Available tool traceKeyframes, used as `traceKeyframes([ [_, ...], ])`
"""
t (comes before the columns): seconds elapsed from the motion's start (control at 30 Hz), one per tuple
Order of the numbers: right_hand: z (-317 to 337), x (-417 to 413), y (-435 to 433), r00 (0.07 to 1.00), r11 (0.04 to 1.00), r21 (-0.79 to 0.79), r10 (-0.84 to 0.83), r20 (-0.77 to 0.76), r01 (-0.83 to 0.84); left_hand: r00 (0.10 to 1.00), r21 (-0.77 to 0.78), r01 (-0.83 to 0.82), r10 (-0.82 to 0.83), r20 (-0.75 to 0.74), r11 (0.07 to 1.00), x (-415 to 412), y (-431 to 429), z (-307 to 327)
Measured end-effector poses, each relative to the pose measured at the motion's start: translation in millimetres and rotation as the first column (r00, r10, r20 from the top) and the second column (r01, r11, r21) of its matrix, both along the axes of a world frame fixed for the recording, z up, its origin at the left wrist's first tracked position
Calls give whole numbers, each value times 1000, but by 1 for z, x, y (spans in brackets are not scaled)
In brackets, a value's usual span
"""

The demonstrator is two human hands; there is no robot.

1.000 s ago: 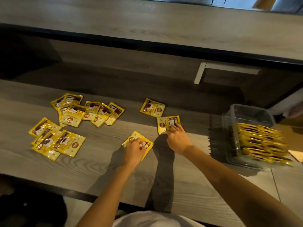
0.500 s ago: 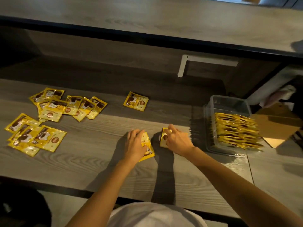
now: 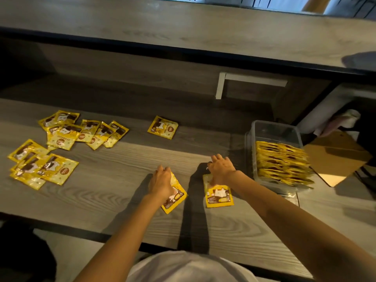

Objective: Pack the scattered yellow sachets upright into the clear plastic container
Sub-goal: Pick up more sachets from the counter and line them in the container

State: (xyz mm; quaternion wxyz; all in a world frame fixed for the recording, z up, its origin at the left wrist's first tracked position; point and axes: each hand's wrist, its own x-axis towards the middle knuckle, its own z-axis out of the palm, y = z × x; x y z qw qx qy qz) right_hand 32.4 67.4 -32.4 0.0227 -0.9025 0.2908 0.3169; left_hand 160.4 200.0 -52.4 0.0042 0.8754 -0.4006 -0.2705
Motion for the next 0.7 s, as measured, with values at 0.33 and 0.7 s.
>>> traceKeyframes([
  [0.33,35,-24,-18,841,946,202,-319,437,253,996,-253,-84,91,18,964,-15,-50,50],
  [0.7,104,-86,-82,214,817,265,-420,882,512,997,-651,10,46,69,759,-72,-132,134],
])
